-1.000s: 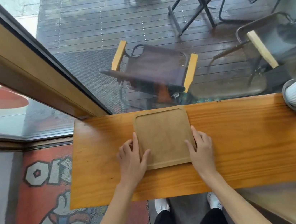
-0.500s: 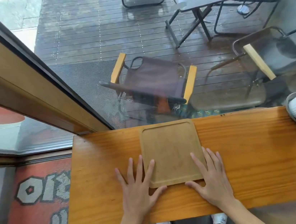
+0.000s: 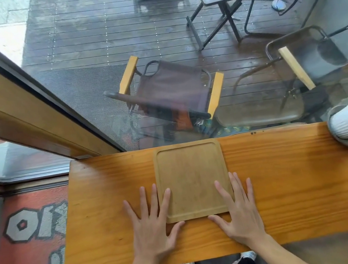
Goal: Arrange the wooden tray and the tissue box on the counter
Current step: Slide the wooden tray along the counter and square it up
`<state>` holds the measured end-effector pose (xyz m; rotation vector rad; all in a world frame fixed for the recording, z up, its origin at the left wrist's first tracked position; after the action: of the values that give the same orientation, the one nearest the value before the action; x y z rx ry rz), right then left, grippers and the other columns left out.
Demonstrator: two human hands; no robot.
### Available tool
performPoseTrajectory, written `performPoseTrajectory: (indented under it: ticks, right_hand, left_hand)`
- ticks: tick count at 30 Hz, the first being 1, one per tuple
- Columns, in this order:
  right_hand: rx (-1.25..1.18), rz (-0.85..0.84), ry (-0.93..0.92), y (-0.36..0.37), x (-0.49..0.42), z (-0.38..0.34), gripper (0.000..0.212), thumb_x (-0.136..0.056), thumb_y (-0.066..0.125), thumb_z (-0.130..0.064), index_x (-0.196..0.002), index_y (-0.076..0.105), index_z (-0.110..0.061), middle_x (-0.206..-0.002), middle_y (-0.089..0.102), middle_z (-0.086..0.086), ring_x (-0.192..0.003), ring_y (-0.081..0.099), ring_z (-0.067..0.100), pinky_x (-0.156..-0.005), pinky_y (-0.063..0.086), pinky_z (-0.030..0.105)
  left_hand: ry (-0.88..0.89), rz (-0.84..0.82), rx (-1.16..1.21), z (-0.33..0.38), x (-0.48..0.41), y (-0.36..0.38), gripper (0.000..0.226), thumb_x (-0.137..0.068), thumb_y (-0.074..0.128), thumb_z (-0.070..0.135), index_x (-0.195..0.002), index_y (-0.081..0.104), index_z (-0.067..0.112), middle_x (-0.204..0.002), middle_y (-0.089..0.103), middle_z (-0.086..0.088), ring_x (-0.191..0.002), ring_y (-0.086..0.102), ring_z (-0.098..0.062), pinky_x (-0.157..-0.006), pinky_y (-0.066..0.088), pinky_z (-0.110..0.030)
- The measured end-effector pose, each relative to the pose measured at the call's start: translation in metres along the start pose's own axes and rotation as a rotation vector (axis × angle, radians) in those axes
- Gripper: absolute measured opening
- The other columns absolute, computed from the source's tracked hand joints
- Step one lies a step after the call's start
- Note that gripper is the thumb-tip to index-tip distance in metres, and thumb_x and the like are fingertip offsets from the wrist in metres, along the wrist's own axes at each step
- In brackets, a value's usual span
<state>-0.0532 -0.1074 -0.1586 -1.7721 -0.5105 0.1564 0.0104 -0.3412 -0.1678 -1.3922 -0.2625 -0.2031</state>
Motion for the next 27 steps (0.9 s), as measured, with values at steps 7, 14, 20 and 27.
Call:
performPoseTrajectory:
  ticks: [7,14,20,27]
  right_hand:
    - [0.084,-0.04,0.071,0.0054,0.0035,0.0044,0.092,-0.081,0.039,-0.083,-0.158,0.025,-0.033,-0.168,0.017,0.014,-0.154,0.01,0.044,-0.113,0.005,0.079]
    - [0.091,-0.061,0.068,0.0058,0.0031,0.0032,0.091,-0.083,0.038,-0.082,-0.157,0.027,-0.031,-0.167,0.019,0.016,-0.154,0.011,0.043,-0.112,0.005,0.08]
    - [0.094,-0.08,0.073,0.0049,0.0023,0.0019,0.091,-0.083,0.037,-0.082,-0.158,0.024,-0.032,-0.166,0.02,0.016,-0.154,0.012,0.043,-0.112,0.006,0.08]
    - [0.099,-0.102,0.074,0.0049,0.0022,0.0015,0.09,-0.083,0.038,-0.083,-0.157,0.027,-0.033,-0.166,0.023,0.016,-0.154,0.014,0.043,-0.112,0.005,0.08]
  left_hand:
    - [-0.007,-0.015,0.001,0.001,0.0004,0.0006,0.091,-0.086,0.036,0.077,-0.158,0.029,0.022,-0.167,0.025,-0.015,-0.154,0.017,-0.045,-0.109,0.011,-0.083]
    - [0.005,-0.007,0.011,0.0001,0.0002,0.0009,0.09,-0.087,0.035,0.076,-0.159,0.028,0.021,-0.167,0.025,-0.015,-0.154,0.017,-0.044,-0.109,0.01,-0.084]
    - [0.014,0.022,0.021,0.0,0.0005,-0.0004,0.091,-0.089,0.033,0.074,-0.161,0.018,0.02,-0.167,0.023,-0.016,-0.154,0.017,-0.045,-0.11,0.009,-0.083]
    - [0.012,0.029,0.022,-0.0018,0.0006,0.002,0.09,-0.09,0.033,0.072,-0.16,0.021,0.017,-0.168,0.021,-0.014,-0.155,0.016,-0.043,-0.111,0.012,-0.082]
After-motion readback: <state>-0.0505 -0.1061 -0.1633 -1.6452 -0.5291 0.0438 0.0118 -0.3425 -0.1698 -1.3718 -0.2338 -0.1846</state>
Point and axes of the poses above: each hand's wrist, its own x-axis away from the middle knuckle, its own y-axis out of the palm, z = x × y, the point moved 7 cm from there along -x, towards the middle knuckle
